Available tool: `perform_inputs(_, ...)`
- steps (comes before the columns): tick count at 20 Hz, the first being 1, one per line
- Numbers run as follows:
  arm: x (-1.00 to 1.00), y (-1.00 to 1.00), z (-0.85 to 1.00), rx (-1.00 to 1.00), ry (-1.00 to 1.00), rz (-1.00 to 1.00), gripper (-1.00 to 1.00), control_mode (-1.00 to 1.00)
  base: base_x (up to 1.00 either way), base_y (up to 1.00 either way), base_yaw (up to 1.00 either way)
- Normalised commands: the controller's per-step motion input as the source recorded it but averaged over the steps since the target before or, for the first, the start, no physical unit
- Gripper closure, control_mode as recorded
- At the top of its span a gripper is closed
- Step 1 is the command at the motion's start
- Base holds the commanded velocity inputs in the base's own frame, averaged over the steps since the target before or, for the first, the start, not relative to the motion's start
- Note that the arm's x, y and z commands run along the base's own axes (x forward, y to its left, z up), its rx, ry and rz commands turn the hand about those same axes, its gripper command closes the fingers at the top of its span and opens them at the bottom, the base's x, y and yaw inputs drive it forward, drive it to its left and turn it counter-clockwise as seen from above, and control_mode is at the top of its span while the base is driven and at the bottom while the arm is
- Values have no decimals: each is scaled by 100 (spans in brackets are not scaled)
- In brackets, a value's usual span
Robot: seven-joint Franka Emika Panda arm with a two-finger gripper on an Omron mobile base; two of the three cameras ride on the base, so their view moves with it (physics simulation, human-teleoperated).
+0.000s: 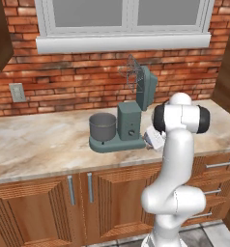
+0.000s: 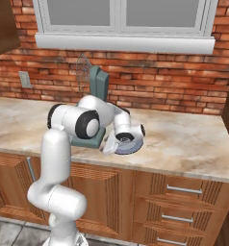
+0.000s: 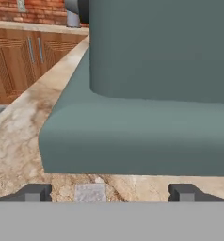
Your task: Add butter and sugar cubes to the stand mixer bowl and then turn on the stand mixer to begin making frosting.
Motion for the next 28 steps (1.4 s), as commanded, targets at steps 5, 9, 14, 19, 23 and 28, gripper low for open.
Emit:
perform_inputs(5, -1, 24, -46, -6, 1, 0, 100, -100, 0, 0, 0)
perform_inputs(9, -20, 1, -25, -1, 0, 0, 100, -100, 0, 0, 0)
perform_inputs(14, -32, 0, -4, 0, -2, 0, 100, -100, 0, 0, 0)
perform_inputs(19, -42, 0, 9, 0, -7, 0, 100, -100, 0, 0, 0)
perform_inputs(23, -67, -6, 84, 3, -23, 0, 100, -100, 0, 0, 0)
perform_inputs(28, -76, 0, 100, 1, -27, 0, 100, -100, 0, 0, 0)
